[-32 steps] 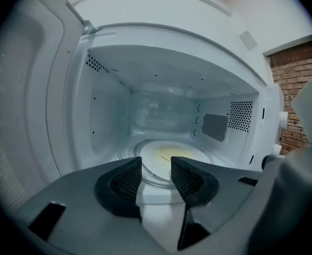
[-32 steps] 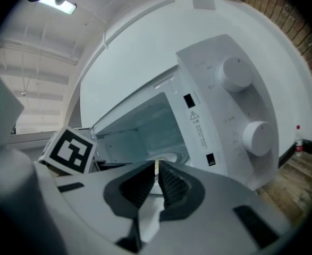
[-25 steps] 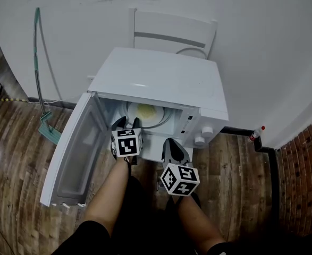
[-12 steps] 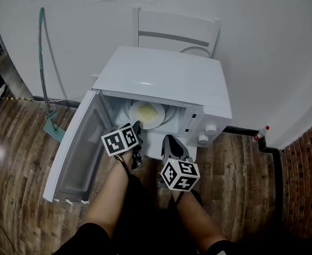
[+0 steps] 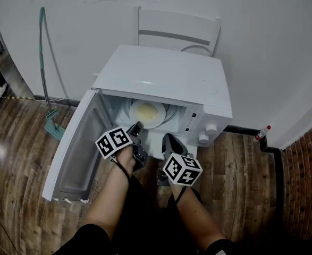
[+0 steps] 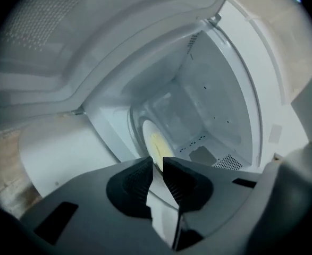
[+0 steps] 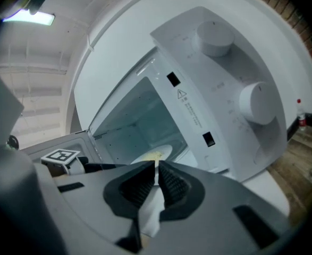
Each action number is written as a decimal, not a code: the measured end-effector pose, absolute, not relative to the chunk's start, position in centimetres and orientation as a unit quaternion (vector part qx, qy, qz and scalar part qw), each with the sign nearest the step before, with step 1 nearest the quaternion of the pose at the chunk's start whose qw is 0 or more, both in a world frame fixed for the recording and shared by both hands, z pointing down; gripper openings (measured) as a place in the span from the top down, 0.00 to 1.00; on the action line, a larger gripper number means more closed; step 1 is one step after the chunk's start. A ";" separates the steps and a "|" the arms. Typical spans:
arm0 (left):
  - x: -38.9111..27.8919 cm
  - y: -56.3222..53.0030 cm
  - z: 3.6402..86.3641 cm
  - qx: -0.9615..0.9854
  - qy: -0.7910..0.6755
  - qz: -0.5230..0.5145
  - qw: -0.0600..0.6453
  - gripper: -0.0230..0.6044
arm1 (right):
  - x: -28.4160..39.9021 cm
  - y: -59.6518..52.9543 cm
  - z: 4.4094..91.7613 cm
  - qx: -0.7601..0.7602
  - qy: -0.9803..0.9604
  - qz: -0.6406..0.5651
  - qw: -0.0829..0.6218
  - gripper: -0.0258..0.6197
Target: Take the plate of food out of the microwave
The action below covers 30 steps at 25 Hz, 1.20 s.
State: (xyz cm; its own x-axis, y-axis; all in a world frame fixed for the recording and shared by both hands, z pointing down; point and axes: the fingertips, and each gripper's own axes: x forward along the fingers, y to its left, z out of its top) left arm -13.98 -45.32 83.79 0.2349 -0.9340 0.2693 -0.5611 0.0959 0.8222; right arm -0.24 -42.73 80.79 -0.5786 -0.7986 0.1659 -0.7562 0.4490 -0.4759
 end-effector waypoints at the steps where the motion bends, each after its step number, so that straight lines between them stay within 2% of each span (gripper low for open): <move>1: -14.0 -45.2 83.8 0.635 -0.576 -0.224 0.464 0.87 | -0.4 -42.8 81.0 -0.452 0.849 -0.268 0.042 0.94; 5: -14.4 -44.7 83.2 0.626 -0.557 -0.271 0.474 0.93 | -1.3 -43.1 81.4 -0.430 0.844 -0.316 0.063 0.94; 9: -14.4 -44.0 82.9 0.617 -0.544 -0.300 0.483 0.94 | -2.2 -43.5 82.4 -0.401 0.818 -0.400 0.101 0.94; 12: -14.3 -43.4 83.1 0.603 -0.527 -0.327 0.502 0.95 | -3.0 -43.7 82.8 -0.377 0.803 -0.445 0.125 0.86; 17: -13.5 -42.4 84.3 0.572 -0.482 -0.376 0.547 0.95 | -3.5 -44.3 83.6 -0.353 0.769 -0.509 0.156 0.85; 30: -12.7 -40.7 84.2 0.566 -0.465 -0.380 0.565 0.95 | -3.5 -43.8 83.0 -0.330 0.726 -0.575 0.184 0.91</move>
State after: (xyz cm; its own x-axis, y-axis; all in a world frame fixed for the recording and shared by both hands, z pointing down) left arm -12.70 -40.72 84.18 0.2792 -0.9554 0.0959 -0.0978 0.0711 0.9927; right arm -3.55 -43.79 83.00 -0.7152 -0.6898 0.1127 -0.2668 0.1204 -0.9562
